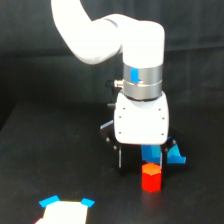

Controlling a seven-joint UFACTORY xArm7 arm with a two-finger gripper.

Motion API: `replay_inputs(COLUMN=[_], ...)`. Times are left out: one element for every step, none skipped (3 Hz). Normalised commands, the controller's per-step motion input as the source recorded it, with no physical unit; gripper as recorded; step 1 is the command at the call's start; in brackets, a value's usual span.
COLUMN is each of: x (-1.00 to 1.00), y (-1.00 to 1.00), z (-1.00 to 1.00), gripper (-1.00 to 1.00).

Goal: Pick up the red object from the table

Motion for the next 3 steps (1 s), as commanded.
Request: replay_inputs(x=[0.71,-0.67,-1.0], y=[-1.0,-0.16,0.34], z=[-0.37,0.04,0.44], gripper=[1.0,-0.93,-1.0])
